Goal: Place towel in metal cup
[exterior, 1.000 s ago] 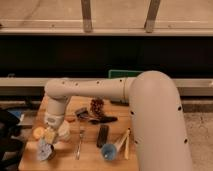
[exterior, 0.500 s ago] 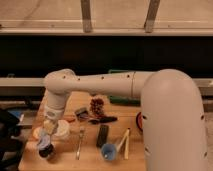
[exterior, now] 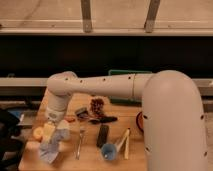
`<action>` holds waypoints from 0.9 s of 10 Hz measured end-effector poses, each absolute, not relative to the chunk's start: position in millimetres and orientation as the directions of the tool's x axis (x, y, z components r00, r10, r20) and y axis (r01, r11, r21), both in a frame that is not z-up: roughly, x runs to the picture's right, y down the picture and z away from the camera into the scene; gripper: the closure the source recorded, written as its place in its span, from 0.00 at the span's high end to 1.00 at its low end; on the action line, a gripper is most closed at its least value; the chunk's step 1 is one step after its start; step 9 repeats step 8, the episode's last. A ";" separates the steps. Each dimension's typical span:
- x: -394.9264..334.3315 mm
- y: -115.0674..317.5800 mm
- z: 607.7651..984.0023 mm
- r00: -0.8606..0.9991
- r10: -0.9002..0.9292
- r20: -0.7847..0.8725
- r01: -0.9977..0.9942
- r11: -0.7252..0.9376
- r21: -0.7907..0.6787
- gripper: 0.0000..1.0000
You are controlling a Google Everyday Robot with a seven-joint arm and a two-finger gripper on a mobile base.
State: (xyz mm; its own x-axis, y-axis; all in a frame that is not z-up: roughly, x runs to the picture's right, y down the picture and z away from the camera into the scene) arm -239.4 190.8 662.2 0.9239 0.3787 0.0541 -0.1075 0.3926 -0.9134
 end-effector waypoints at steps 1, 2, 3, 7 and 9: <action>-235.5 188.4 661.4 0.914 0.403 0.048 -0.128 0.398 -0.908 0.80; -228.1 178.2 661.9 0.898 0.438 0.036 -0.172 0.427 -0.888 0.80; -224.4 164.6 661.8 0.887 0.460 0.030 -0.216 0.472 -0.855 0.80; -226.3 99.9 662.7 0.832 0.554 0.030 -0.382 0.612 -0.692 0.80; -225.3 94.7 663.0 0.826 0.563 0.031 -0.395 0.617 -0.680 0.80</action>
